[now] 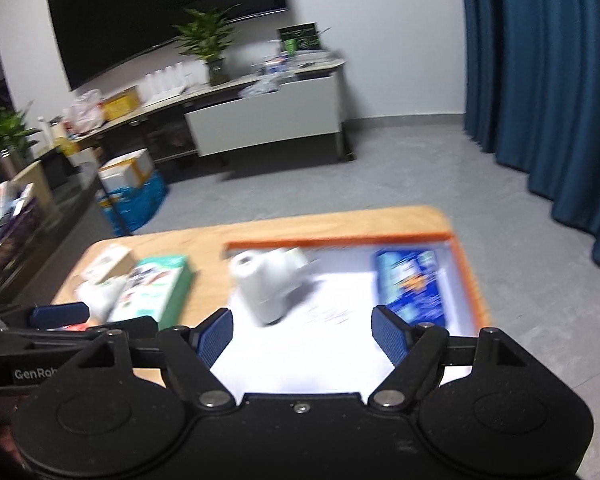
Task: Organize rigid objects
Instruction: 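Grasp the glass refill bottle with the left tool while the right tool grasps the brown tube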
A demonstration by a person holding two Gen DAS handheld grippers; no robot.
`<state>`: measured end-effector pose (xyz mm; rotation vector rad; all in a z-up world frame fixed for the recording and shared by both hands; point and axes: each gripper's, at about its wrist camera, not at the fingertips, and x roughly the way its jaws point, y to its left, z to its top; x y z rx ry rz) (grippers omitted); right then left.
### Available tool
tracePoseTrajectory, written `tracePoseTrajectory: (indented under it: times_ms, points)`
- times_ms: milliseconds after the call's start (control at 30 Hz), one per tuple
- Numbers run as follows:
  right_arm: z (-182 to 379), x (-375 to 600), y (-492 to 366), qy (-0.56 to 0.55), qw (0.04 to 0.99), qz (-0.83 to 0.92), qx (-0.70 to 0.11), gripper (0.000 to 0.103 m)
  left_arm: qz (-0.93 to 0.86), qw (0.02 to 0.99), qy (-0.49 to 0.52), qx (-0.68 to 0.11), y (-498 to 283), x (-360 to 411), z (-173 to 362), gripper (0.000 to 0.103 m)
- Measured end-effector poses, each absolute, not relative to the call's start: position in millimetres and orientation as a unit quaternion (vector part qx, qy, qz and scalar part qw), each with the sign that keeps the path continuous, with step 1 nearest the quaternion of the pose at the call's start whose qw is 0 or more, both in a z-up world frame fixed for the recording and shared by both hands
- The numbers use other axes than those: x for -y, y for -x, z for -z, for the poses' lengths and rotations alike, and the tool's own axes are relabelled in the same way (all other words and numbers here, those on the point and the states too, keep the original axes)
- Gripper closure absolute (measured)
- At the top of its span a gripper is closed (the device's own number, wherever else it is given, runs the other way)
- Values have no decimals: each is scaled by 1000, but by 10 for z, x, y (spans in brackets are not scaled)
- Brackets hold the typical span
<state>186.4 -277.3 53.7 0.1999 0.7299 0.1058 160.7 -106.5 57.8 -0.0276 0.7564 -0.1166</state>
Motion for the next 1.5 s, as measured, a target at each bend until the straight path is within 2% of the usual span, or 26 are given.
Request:
tracePoseTrajectory:
  times_ms: [500,900,967,1033,1500]
  points:
    - [-431,1811,-1450,-65,913,-138,-378,13,-100,908,79,-398,-997,-275,-307,11]
    - [-443,1556,-1332,-50,910,-156,-381,13,-115,908,87,-392,-1053,-465,-25,10]
    - [-425,1515,-1334,-47,908,-159,-384,13,-103,914,80,-384,-1019,-486,-20,18]
    - [-406,1461,-1334,-46,906,-163,-387,13,-91,919,69,-377,-985,-482,-27,40]
    - [-148,691,-1421,-41,872,-230,-431,13,-80,926,92,-358,-679,-738,-203,40]
